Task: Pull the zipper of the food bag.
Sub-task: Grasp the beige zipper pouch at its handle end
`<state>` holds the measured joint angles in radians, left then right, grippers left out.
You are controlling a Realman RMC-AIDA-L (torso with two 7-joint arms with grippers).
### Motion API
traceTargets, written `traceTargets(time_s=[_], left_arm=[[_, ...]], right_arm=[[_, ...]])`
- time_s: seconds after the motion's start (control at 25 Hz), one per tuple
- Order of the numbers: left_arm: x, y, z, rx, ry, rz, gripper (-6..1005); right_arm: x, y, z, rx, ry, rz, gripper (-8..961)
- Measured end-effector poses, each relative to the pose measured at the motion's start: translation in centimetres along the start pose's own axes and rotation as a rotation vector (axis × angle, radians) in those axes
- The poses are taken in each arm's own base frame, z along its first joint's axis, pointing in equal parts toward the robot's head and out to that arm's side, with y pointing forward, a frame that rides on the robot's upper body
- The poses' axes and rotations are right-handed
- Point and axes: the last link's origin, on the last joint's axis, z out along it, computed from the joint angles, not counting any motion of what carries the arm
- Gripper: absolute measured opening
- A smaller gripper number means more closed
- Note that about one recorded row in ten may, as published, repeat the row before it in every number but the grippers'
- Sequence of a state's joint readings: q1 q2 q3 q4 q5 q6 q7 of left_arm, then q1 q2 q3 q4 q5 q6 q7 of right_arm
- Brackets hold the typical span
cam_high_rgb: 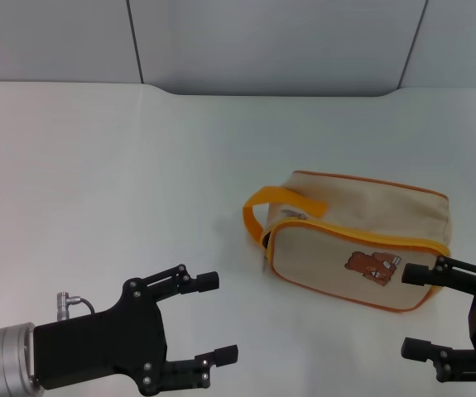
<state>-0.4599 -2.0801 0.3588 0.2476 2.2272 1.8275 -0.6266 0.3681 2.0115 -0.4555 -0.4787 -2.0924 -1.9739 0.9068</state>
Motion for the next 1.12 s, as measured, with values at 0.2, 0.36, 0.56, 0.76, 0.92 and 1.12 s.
traceTargets(time_s=[0.2, 0.36, 0.56, 0.76, 0.92, 1.12], left_arm=[[-0.1, -0.1, 0.0, 0.005, -0.006, 0.008, 813], [-0.4, -0.3, 0.1, 0.028, -0.02, 0.002, 809], [-2.2, -0.7, 2.1, 0.191, -0.027, 0.023, 804], [-3.7, -0.9, 4.8, 0.393, -0.045, 0.08, 799], [-4.3, -0.8, 6.8, 0.414, -0.085, 0.046, 795], [-4.7, -1.1, 8.8, 0.457, -0.134, 0.007, 790]], right_arm=[[0.0, 0.0, 0.0, 0.001, 0.0, 0.005, 848], [0.0, 0.1, 0.2, -0.005, -0.007, 0.006, 849], [-0.3, 0.3, 0.2, -0.015, -0.032, 0.001, 849], [-0.6, 0.6, 0.3, -0.035, -0.05, -0.003, 848], [-0.7, 0.6, 0.3, -0.041, -0.054, -0.006, 848], [-0.7, 0.6, 0.3, -0.04, -0.053, -0.011, 849]])
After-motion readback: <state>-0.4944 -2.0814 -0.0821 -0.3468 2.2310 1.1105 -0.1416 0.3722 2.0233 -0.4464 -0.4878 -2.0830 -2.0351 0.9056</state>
